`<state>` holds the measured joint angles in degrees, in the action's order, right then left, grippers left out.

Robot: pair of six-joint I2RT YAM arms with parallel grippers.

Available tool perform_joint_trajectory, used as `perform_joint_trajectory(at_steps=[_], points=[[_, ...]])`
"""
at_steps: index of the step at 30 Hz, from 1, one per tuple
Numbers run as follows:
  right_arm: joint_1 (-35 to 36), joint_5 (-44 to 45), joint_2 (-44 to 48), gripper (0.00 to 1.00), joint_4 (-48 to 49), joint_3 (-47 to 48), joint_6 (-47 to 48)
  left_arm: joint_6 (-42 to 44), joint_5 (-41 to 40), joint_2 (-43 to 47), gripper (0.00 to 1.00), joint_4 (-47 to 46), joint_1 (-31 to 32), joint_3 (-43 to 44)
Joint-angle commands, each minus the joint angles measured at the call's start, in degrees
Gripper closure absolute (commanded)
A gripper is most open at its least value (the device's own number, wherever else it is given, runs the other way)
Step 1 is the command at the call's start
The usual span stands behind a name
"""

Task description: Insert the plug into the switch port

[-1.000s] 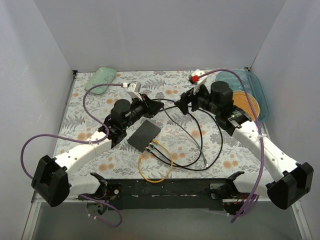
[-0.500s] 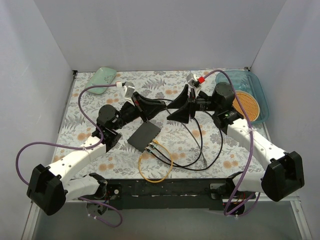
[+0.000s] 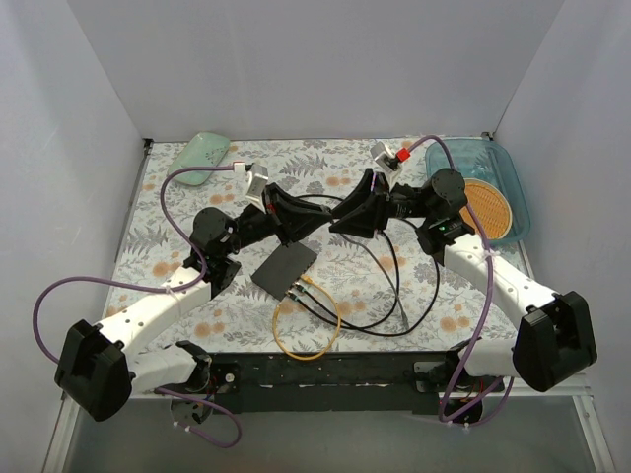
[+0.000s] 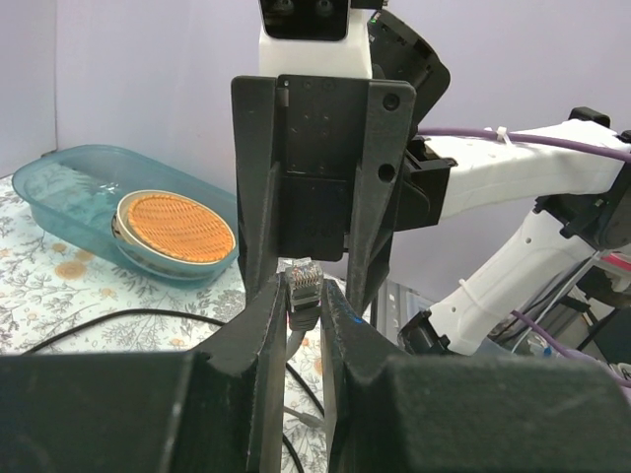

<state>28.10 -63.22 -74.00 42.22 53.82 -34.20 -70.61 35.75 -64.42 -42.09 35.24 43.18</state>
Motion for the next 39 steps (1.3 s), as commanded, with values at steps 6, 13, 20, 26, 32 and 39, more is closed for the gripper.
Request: perform_joint_trajectory(at_steps=[6,13,20,26,32,39], points=[[-0.1,-1.1,-1.5,0.86,6.9,0.8,-4.4,-0.1,1.5,0.2,1.0,-0.3,-0.2,0.5],[-0.1,-1.9,-2.5,0.99,6.5,0.9,-4.5,0.2,-0.7,0.7,0.96,0.2,-0.2,0.3],[-0.1,7.3,-0.6,0.99,-22.5,5.4,15.1,-2.5,-23.5,3.6,0.02,12.8,-0.3,3.0],[2.6,28.6,2.3,0.99,-41.3,8.6,29.8,-0.6,-30.2,4.0,0.02,20.4,-0.3,5.9],[7.4,45.3,4.4,0.99,-47.5,9.2,36.3,1.6,-32.0,3.8,0.02,24.2,-0.3,6.7],[16.6,65.7,7.9,0.99,-46.6,5.0,43.9,4.2,-35.0,3.5,0.02,27.6,-0.3,6.6]])
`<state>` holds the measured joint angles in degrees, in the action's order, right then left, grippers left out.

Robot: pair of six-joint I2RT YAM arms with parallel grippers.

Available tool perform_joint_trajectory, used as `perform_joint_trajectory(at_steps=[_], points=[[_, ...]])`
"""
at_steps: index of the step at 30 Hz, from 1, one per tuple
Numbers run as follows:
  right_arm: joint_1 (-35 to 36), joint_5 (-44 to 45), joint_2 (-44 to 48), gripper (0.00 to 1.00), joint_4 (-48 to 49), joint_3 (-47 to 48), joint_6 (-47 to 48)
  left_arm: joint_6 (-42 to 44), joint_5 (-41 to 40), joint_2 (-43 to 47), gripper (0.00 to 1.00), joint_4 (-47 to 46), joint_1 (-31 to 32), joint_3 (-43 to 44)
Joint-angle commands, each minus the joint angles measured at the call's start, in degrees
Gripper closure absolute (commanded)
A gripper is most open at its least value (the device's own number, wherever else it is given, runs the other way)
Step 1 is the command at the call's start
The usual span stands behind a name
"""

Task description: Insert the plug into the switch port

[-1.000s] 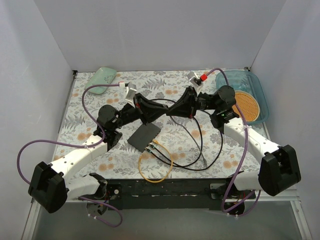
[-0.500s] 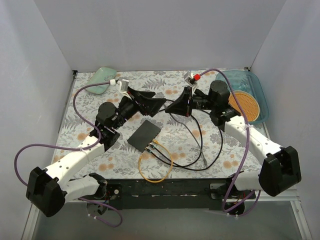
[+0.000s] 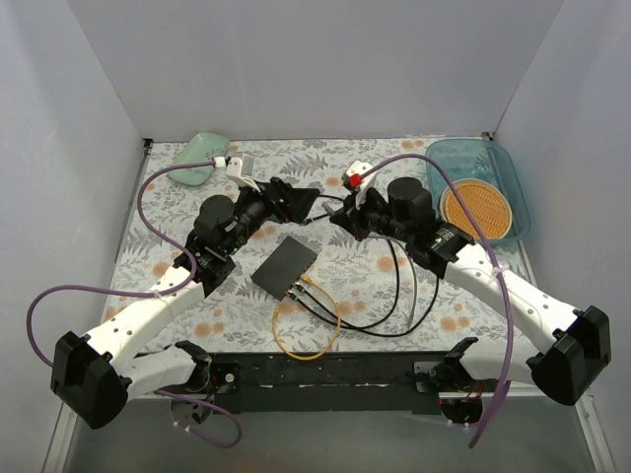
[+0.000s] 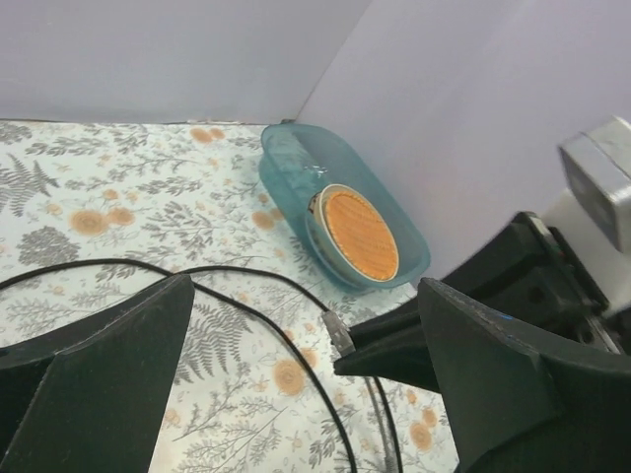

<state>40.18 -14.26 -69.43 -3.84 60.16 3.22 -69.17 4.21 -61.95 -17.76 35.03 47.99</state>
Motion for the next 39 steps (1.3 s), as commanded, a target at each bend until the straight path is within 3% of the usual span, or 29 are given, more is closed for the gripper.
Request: perform_joint_trajectory(at_steps=[1,8,14,19,23,30,39], points=[[6.9,19.0,3.8,0.99,0.5,-2.7,7.8,3.1,-3.5,1.0,0.02,3.9,0.0,1.7],[14.3,35.0,7.1,0.99,7.7,-8.7,13.3,4.9,-3.4,0.0,0.02,5.9,0.0,1.8],[16.9,39.4,5.4,0.99,10.0,-10.2,15.1,6.2,-6.7,-1.8,0.02,7.8,0.0,2.4],[16.5,36.8,-2.7,0.99,3.9,-5.4,9.9,7.9,-10.2,-4.3,0.02,11.4,-0.1,3.1],[15.5,29.1,-10.5,0.99,-0.4,-2.6,3.4,8.0,-12.1,-9.1,0.05,17.4,-1.6,5.9],[14.4,19.1,-20.5,0.99,-2.8,-0.8,-0.3,4.7,2.3,-20.6,0.22,26.6,-13.2,7.6],[12.8,14.6,-26.1,0.99,-3.4,-3.2,-1.7,4.6,9.6,-31.7,0.27,30.6,-16.2,8.4]])
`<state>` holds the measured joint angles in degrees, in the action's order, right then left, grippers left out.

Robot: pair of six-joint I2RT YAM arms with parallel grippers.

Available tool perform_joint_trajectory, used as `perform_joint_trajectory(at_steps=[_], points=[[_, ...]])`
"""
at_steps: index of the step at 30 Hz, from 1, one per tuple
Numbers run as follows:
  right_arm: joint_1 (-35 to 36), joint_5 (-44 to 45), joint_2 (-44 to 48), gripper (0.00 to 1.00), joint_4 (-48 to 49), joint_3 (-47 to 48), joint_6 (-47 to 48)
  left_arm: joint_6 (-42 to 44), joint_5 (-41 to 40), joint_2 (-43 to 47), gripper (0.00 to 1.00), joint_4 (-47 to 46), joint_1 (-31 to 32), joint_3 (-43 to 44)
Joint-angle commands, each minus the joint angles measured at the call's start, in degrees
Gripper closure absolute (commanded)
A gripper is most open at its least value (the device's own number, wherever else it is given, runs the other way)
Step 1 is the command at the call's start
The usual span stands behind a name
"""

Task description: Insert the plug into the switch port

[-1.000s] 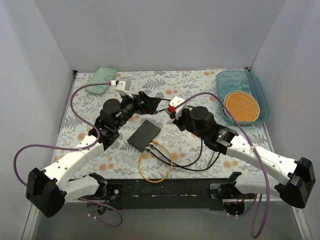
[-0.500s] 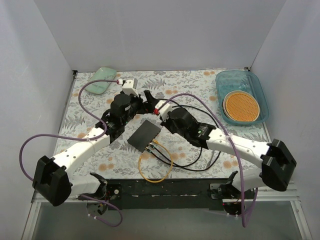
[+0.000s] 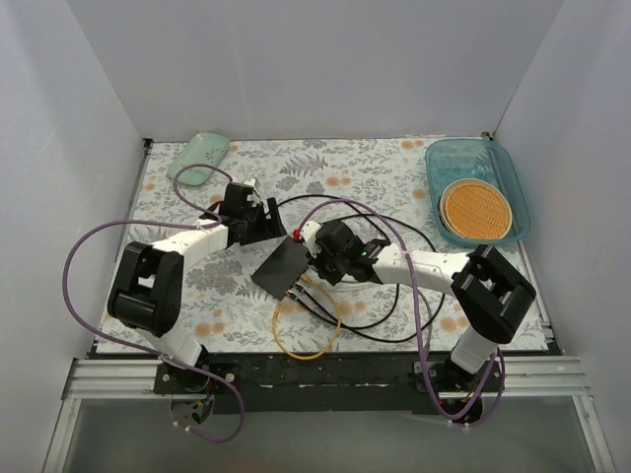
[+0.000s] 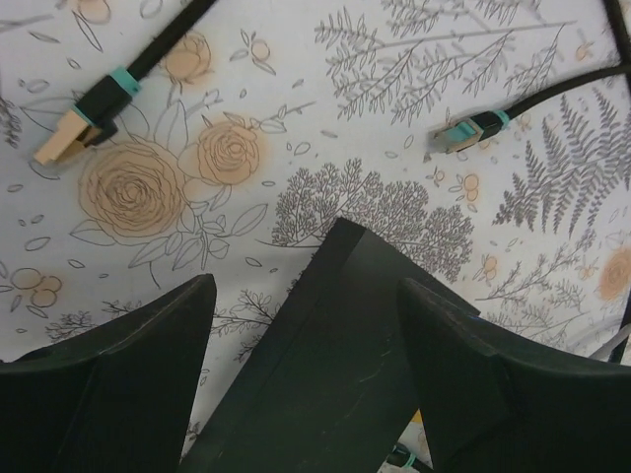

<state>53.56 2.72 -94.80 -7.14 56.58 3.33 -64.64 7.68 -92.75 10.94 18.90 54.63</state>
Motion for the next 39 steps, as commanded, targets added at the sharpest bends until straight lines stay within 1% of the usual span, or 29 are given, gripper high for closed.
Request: perform_joint_trajectory(at_steps=[1,7,11,17,22,29,39], points=[[-0.7,-2.4,-1.0,0.99,0.0,0.2,-1.9,0.1,6.9,-1.5,0.29,1.8,-0.1,2.0],[-1.4,-2.4,-4.2,0.99,1.0,0.6,-2.7,-0.1,10.6,-4.2,0.34,0.9,-0.2,1.8],[-1.8,-1.9,-6.3,0.99,1.8,1.3,-2.9,-0.1,11.2,-4.7,0.34,0.4,-0.2,1.3],[-2.8,-0.9,-6.4,0.99,2.7,2.0,-2.9,0.0,12.5,-5.9,0.36,0.5,-0.2,1.4],[-3.3,-0.7,-9.1,0.99,1.3,4.3,-4.1,0.0,13.0,-6.0,0.36,0.5,-0.2,1.2],[-3.3,-1.0,-10.2,0.99,1.6,4.9,-4.6,0.0,14.0,-6.1,0.36,0.4,-0.2,1.1],[-3.3,-0.7,-11.1,0.99,0.5,6.4,-4.9,-1.1,16.5,-6.8,0.39,0.2,-0.1,0.7]])
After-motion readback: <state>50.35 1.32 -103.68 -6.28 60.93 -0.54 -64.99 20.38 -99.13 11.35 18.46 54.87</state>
